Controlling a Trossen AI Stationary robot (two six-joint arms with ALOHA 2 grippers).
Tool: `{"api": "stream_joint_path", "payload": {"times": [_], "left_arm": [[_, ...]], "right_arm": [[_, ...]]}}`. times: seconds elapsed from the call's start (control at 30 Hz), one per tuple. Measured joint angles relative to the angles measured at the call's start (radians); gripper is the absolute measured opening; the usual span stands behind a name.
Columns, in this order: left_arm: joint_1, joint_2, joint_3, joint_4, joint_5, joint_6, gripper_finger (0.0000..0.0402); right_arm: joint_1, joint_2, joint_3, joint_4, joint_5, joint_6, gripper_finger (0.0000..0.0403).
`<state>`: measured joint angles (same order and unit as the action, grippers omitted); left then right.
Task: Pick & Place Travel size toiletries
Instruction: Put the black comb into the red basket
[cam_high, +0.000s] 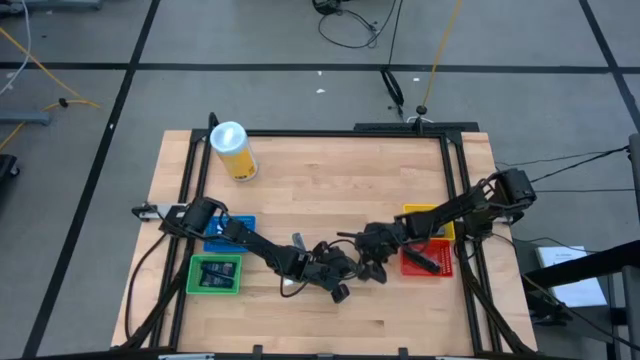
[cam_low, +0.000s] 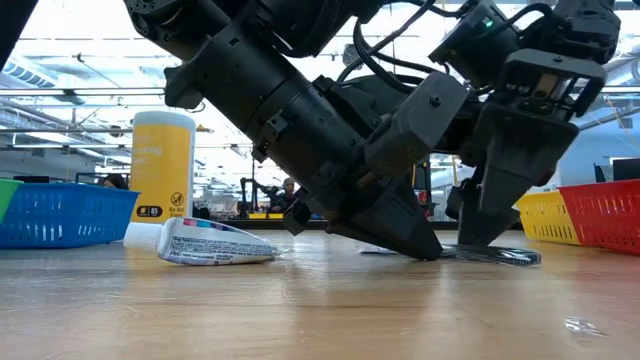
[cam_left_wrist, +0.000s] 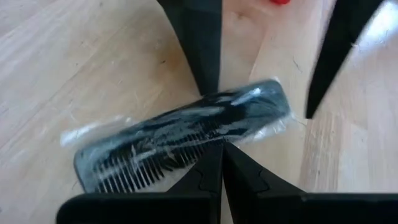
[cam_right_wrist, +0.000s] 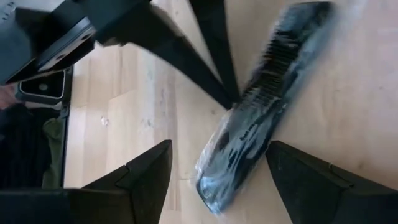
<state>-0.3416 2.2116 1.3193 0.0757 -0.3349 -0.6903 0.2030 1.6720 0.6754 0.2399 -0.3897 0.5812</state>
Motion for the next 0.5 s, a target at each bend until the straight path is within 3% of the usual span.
{"api": "stream_joint_path", "payload": {"times": [0.13, 0.33, 0.5], "left_arm": [[-0.005, 0.0, 0.0, -0.001, -0.007, -0.001, 0.0019], [-0.018, 0.014, -0.001, 0.036, -0.034, -0.002, 0.0019], [-0.026, 0.056, 0.0, 0.123, -0.029, -0.004, 0.0019]], "right_arm": [[0.011, 0.002, -0.001, 0.038, 0.005, 0.009, 0.0256], [0.029, 0.001, -0.015, 0.046, 0.104, 0.028, 0.0256], [0.046, 0.001, -0.031, 0.103, 0.14, -0.039, 0.0256]]}}
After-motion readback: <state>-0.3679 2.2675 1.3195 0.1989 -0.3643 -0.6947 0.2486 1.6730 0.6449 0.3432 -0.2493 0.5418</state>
